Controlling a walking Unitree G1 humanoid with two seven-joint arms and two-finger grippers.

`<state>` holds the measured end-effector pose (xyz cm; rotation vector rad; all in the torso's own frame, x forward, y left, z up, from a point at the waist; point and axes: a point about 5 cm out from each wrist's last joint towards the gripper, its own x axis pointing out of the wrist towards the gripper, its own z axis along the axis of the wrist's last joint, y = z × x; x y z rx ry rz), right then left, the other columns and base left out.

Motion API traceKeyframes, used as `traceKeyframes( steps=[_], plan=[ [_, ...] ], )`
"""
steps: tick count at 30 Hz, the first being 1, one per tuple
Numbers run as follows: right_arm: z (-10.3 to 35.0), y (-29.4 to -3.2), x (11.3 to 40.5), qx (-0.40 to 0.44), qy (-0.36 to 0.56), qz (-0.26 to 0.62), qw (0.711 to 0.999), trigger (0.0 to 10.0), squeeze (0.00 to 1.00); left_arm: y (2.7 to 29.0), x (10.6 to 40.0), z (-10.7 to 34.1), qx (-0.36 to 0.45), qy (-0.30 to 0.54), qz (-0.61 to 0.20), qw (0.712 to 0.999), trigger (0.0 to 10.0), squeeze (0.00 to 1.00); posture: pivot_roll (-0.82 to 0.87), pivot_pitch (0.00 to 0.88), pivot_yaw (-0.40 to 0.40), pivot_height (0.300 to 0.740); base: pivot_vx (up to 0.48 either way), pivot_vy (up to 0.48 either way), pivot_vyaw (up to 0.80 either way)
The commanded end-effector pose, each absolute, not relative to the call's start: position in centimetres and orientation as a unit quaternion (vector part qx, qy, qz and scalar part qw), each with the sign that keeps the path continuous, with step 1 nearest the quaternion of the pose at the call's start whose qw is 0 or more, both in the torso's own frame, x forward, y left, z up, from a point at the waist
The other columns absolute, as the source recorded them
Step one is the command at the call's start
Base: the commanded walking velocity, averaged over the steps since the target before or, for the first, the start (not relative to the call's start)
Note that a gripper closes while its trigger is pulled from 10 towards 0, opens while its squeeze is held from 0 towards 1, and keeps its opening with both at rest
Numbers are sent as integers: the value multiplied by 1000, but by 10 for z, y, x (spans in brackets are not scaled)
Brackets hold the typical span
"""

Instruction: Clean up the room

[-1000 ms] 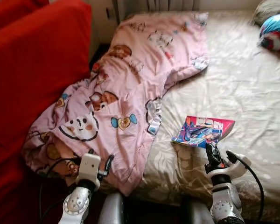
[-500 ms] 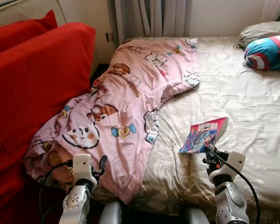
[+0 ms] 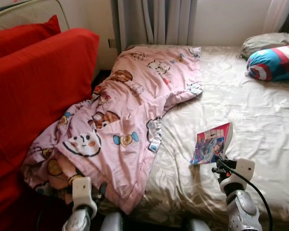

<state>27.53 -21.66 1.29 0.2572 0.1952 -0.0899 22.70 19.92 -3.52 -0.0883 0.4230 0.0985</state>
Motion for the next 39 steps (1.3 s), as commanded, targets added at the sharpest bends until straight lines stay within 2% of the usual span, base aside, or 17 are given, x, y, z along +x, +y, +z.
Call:
traceKeyframes(
  steps=[1,9,18,27,32,39],
  plan=[
    [15,-222,275,118,89,-48,988,10000,0,204,219,-41,-43,229,59,971,10000,0,-56,0,-4,700,0,0,0],
    [12,-230,270,112,101,-56,987,10000,0,200,205,-58,-70,281,72,954,10000,0,-86,0,-14,739,0,0,0],
    [7,-226,271,113,114,-63,985,10000,0,200,197,-67,-58,336,75,937,10000,0,-100,0,-10,739,0,0,0],
    [0,-228,268,135,139,-105,975,10000,0,201,186,-74,-54,364,73,927,10000,0,-106,0,2,739,0,0,-143],
    [-3,-232,263,138,138,-139,971,10000,0,210,179,-77,-49,373,83,923,10000,0,-113,0,21,739,0,-372,-759],
    [-6,-233,256,149,125,-158,968,10000,0,213,174,-79,-45,384,77,919,10000,0,-122,0,47,739,0,-414,0]
  ],
)
